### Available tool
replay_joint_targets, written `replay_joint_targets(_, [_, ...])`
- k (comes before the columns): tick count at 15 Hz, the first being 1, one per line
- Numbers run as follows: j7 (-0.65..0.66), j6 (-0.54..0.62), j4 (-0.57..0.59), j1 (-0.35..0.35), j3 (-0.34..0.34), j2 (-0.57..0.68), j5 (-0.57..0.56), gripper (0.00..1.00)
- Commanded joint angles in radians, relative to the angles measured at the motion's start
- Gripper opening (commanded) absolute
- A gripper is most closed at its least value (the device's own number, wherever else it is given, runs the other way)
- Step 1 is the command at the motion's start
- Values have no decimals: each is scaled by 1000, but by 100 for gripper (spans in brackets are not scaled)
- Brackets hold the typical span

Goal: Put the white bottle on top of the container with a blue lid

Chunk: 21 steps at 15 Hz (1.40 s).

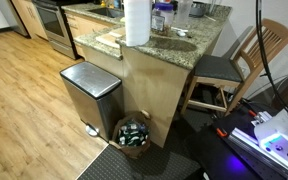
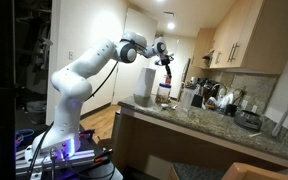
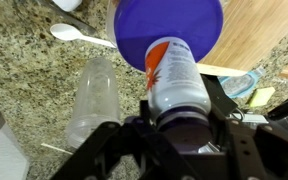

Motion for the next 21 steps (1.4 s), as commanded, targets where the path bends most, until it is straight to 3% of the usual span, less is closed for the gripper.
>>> replay_joint_targets(1, [-3, -113, 112, 10, 1, 44, 18, 25])
replay_joint_targets(14, [-4, -36, 75, -36, 19, 43, 84, 25])
replay_joint_targets(15, [-7, -35, 66, -34, 21, 37, 88, 56])
replay_joint_targets(16, [-12, -34, 53, -33, 31, 28, 102, 76])
replay_joint_targets(19, [-15, -41, 40, -33, 58, 17, 135, 98])
replay_joint_targets(21, [-9, -50, 41, -27, 60, 12, 129, 100])
